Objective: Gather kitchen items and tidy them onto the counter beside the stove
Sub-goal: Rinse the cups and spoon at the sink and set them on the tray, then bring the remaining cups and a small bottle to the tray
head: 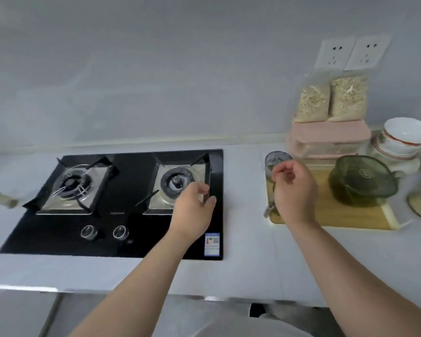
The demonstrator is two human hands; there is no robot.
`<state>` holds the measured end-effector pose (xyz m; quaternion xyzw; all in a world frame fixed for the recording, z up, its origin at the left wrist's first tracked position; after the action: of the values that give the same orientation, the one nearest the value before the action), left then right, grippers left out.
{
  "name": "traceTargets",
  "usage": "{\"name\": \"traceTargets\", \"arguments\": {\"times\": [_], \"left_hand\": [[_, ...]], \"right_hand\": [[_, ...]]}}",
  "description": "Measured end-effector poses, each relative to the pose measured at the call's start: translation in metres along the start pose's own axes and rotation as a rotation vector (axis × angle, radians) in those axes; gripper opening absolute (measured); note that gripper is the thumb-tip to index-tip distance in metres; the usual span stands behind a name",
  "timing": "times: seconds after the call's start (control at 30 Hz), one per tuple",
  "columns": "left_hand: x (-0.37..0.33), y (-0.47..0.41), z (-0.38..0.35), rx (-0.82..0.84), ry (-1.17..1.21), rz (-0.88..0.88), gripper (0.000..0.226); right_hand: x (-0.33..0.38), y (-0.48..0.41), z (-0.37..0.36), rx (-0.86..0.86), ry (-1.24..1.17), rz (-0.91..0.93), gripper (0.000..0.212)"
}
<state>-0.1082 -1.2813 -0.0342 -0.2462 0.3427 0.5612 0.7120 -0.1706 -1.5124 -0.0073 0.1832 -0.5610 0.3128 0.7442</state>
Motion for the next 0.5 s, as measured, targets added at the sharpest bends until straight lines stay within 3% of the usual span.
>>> {"name": "traceTargets", "arguments": {"times": [0.27,0.5], "left_hand": [[0.072,0.089,0.212,-0.370,0.154,0.073,0.011],[0.189,0.204,0.368,-0.730,0.242,0.229,0.011]], "right_hand": [[0.103,0.159,-0.159,0.455,-0.102,0.101,0.033],[0.170,0.321,-0.290,0.782,-0.126,0.157,0.032]]}}
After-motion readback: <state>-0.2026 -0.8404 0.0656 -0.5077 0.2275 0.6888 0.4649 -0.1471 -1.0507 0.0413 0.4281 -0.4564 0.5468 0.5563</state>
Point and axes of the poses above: each hand's wrist, its own y-axis away from the middle knuckle, its own z-axis out of the back of the hand, x = y × z, the point moved 6 cm from there along -y, towards the middle knuckle, and after that the axes turned 6 degrees about -z, right-handed, at the moved point
